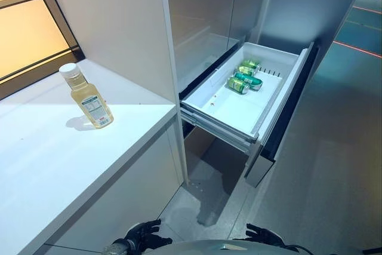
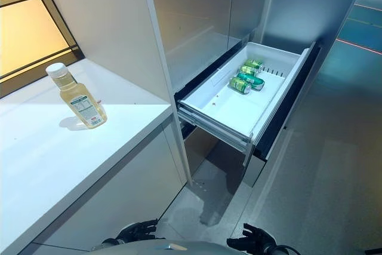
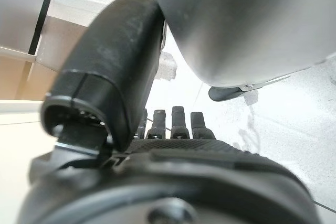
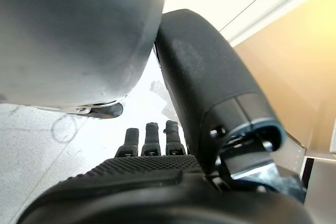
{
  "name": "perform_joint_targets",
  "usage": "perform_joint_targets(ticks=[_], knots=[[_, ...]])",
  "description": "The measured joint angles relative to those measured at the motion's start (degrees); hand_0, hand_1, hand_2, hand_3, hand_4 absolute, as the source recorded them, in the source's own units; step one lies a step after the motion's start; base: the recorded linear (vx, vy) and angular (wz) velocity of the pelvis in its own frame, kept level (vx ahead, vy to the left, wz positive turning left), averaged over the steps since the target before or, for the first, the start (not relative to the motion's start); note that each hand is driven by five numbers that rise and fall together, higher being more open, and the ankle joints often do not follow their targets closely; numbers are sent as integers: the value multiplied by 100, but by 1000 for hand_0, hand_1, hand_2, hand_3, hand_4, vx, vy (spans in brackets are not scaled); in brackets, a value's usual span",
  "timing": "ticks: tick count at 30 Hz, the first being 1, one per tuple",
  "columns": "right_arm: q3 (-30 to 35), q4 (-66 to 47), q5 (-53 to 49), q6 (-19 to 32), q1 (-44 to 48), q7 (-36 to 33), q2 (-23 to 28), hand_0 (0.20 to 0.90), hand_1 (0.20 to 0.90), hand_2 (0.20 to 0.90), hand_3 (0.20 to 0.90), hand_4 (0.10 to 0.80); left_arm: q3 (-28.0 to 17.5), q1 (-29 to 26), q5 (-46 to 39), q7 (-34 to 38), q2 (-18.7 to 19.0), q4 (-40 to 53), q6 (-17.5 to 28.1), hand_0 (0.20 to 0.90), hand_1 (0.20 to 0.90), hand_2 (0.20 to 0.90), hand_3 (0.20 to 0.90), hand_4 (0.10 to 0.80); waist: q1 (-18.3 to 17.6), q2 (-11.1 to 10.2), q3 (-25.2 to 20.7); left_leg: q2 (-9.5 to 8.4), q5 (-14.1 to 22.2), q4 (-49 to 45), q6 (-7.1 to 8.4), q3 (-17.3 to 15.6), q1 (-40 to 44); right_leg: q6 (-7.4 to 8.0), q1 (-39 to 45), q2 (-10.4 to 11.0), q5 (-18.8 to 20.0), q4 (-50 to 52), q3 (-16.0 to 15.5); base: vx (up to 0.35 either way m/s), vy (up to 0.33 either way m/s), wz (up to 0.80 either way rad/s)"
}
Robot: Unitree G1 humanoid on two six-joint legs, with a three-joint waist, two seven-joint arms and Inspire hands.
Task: Put drinks into fridge and close the fridge
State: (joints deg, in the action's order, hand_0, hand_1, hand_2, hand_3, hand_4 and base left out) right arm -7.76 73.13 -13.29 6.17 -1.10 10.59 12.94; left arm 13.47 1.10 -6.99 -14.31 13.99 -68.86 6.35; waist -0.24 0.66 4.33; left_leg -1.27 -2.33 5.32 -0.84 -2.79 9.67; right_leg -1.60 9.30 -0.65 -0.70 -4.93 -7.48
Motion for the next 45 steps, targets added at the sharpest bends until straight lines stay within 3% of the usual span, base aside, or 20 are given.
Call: perform_joint_targets(ticks=[14, 22, 25, 28, 32, 36, 39, 40, 42, 45], knots=[[3, 1, 4, 0, 0, 1, -2, 900, 900, 900, 900, 800, -103, 81, -424, 84, -5, -21, 0, 900, 900, 900, 900, 800, 7, -8, 5, 0, 0, 1, 0, 1, -3, 2, 0, 0, -2, -6, -5, 0, 0, 0], [3, 7, 6, 0, 0, 4, -6, 900, 900, 900, 900, 800, -335, 165, -511, 1319, -18, -57, 435, 900, 900, 900, 900, 800, 20, -26, 12, 0, 0, 0, 0, 7, -3, 3, 2, 2, -2, -6, -17, 0, 0, 0], [5, 6, 11, -3, 1, 7, -3, 900, 900, 900, 900, 800, -404, 159, -579, 1304, 37, 100, 626, 900, 900, 900, 900, 800, 21, -22, 15, 0, 0, -1, 0, 7, -4, 3, 2, 3, -2, -5, -18, 0, 0, 0], [16, -3, 31, -24, 4, 45, 9, 900, 900, 900, 900, 800, -449, 171, -1212, 425, 104, 726, 504, 900, 900, 900, 900, 800, 43, -8, 41, -1, 0, 1, 0, 9, -10, 5, -2, 6, -4, -3, -23, -33, 22, 1], [23, -103, 52, -125, 16, 111, 53, 900, 900, 900, 900, 800, -296, 165, -1842, -1134, 283, 1941, -52, 900, 900, 900, 900, 800, 42, 32, 113, 0, 0, 3, 0, 8, -21, 14, -16, 6, -9, -1, -23, 0, 0, 0], [22, -168, 106, -185, 91, 208, 188, 900, 900, 900, 900, 800, -191, 42, -2479, -2759, 628, 3370, -926, 900, 900, 900, 900, 800, 6, 145, 183, 3, -1, 3, -1, -7, -99, 2, -100, 5, 2, 5, -4, -32, 17, -3], [23, -172, 105, -218, 97, 214, 259, 900, 900, 900, 900, 800, -456, -16, -3468, -3743, 868, 4665, -2030, 900, 900, 900, 900, 800, 17, 183, 218, 7, -3, -10, 0, -21, -117, -6, -99, -2, 51, -20, -6, 0, 0, 0], [24, -170, 106, -201, 92, 211, 259, 900, 900, 900, 900, 800, -608, -19, -3983, -3961, 839, 5161, -2416, 900, 900, 900, 900, 800, 22, 181, 224, 7, -3, -18, 0, -28, -118, -6, -101, 0, 51, -20, -16, 0, 0, 0], [27, -151, 108, -129, 94, 211, 248, 900, 900, 900, 900, 800, -886, -108, -5158, -4299, 635, 5841, -2773, 900, 900, 900, 900, 800, 40, 181, 227, 2, -2, -4, -1, -24, -112, -5, -87, 6, 51, -21, -54, 17, -41, 1], [26, -134, 108, 6, 101, 190, 155, 900, 900, 900, 900, 800, -1000, -311, -6315, -3829, 423, 7005, -2576, 900, 900, 900, 900, 800, 42, 167, 235, 6, -2, 3, 0, -15, -101, -4, -76, -1, 51, -22, -63, 16, -60, 1]])
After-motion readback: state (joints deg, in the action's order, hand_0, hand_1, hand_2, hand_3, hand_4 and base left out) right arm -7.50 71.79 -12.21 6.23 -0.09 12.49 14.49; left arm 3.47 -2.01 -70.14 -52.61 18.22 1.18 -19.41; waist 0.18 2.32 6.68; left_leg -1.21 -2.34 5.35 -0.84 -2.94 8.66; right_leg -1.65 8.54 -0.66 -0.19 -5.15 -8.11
